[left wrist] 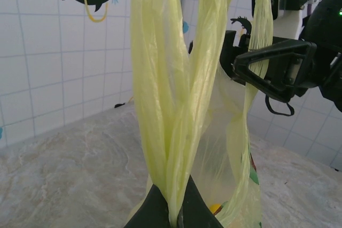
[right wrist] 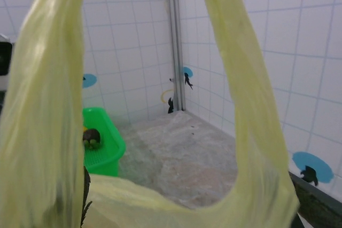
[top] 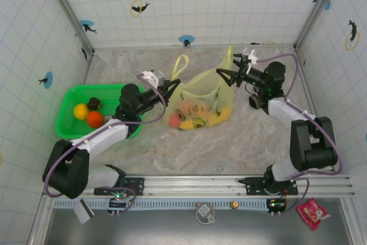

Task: Place the fake fruits into the plastic bag and tie a complex knot

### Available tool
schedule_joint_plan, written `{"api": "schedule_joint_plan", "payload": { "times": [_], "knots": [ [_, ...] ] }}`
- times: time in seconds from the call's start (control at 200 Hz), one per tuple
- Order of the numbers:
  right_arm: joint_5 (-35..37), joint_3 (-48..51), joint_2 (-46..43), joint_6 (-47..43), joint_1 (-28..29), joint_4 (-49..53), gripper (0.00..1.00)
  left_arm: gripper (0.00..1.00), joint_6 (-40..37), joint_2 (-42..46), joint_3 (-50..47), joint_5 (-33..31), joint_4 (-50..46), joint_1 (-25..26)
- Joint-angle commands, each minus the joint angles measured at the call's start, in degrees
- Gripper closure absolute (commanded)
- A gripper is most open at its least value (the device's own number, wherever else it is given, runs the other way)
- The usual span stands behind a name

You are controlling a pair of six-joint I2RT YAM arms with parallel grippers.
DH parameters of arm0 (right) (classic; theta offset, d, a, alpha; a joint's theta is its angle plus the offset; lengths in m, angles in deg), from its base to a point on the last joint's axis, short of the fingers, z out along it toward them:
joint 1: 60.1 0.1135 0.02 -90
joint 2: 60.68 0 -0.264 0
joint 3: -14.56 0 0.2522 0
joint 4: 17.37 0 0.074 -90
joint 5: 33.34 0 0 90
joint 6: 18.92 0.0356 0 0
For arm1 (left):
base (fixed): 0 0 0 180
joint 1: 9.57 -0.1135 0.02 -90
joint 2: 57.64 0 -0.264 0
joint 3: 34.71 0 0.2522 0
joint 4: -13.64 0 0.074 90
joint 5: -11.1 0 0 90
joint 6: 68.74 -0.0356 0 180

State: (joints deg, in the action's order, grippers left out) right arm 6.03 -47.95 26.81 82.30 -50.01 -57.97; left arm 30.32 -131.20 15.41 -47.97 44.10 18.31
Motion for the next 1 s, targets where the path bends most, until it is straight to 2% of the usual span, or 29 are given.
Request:
{"api": "schedule_joint_plan", "payload": {
  "times": [0.0,0.05,0.1,0.135,0.2,0.29,0.385,0.49,0.55,0.641,0.696,0.821,0.996],
  "knots": [
    [-2.1,-4.6,2.7,3.7,1.3,-5.8,0.15,1.00,-0.6,-0.6,0.7,1.8,0.7,0.3],
    [-2.1,-6.1,4.0,4.8,1.8,-5.7,0.19,1.00,-0.7,-0.7,0.9,2.0,0.6,0.3],
    [-3.0,-7.6,5.4,6.0,1.8,-5.3,0.31,1.00,-0.8,-0.7,0.8,1.9,0.6,0.3],
    [-3.7,-8.5,6.1,7.2,1.8,-5.1,0.42,1.00,-0.7,-0.7,0.8,1.8,0.5,0.3],
    [-4.1,-9.1,6.4,9.3,1.8,-4.9,0.70,1.00,-0.9,-0.9,1.0,1.5,0.3,0.3],
    [-2.9,-7.2,4.4,9.0,2.0,-3.0,1.00,1.00,-1.0,-0.8,0.9,1.4,0.4,0.3],
    [0.7,-4.9,-0.1,0.3,3.7,6.7,1.00,1.00,-0.5,-0.7,0.9,1.6,0.8,0.3],
    [12.3,-4.7,-5.7,-17.5,8.8,26.2,1.00,1.00,-0.1,-0.5,1.0,1.9,0.9,0.3],
    [19.7,-2.9,-8.3,-21.5,11.3,28.3,1.00,1.00,0.0,-0.4,1.2,2.1,0.6,0.3],
    [22.7,-1.8,-10.3,-26.9,13.1,31.7,1.00,1.00,0.0,-0.1,1.9,2.5,-0.7,0.3],
    [23.9,-1.4,-11.4,-33.4,15.5,36.6,1.00,1.00,-0.2,-0.1,2.5,2.6,-1.9,0.3],
    [34.9,-1.0,-13.1,-47.3,22.9,44.6,1.00,1.00,-0.4,-0.6,3.8,4.7,-4.0,0.4],
    [38.2,-1.7,-13.0,-49.8,26.8,44.9,1.00,1.00,-2.3,-1.6,5.9,8.2,-8.2,1.8]
  ]
}}
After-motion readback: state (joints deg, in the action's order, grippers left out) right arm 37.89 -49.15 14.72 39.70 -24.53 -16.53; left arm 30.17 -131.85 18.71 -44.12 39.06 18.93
